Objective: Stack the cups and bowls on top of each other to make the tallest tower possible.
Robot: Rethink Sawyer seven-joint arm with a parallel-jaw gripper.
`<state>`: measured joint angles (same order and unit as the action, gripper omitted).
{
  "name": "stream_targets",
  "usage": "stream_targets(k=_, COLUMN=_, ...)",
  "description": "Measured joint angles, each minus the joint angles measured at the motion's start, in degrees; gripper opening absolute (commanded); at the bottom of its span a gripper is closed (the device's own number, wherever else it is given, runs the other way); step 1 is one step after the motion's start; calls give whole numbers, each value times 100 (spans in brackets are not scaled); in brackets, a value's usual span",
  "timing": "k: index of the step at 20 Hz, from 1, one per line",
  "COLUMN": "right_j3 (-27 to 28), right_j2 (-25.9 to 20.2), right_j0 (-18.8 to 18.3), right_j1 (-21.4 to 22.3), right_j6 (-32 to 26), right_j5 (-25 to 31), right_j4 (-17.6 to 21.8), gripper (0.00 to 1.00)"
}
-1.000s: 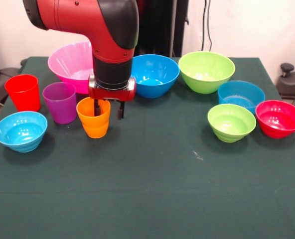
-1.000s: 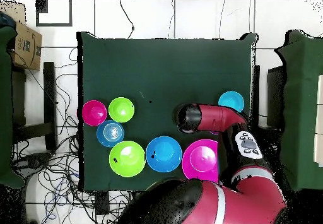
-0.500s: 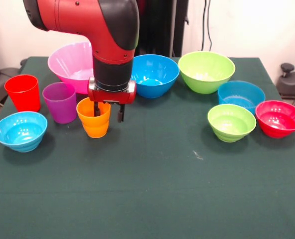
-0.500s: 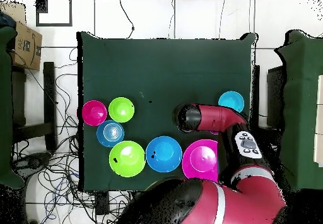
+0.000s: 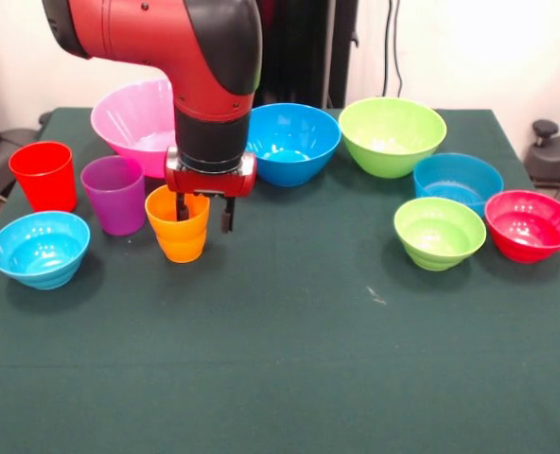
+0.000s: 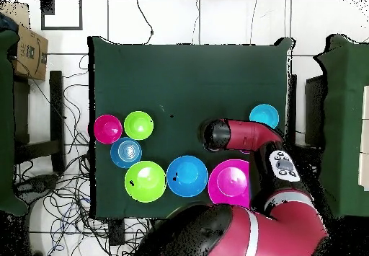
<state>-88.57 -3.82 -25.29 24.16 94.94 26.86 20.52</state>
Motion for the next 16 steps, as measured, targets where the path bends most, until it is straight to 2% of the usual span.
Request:
stream_targets(k=14, right_j3=0, right_j2=6, right_j0=-41, right_j1=0, right_j6=0, right_j5=0, right_j4=0, gripper=100)
stream_targets(k=15, right_j3=-1, right_j2=6, right_j0=-48, right_j1=0, right_j6=0, right_j5=0, right_j4=0, gripper=0)
stream_targets(k=16, right_j3=-1, right_j2=6, right_j0=-48, right_j1=0, right_j6=0, right_j5=0, right_j4=0, gripper=0)
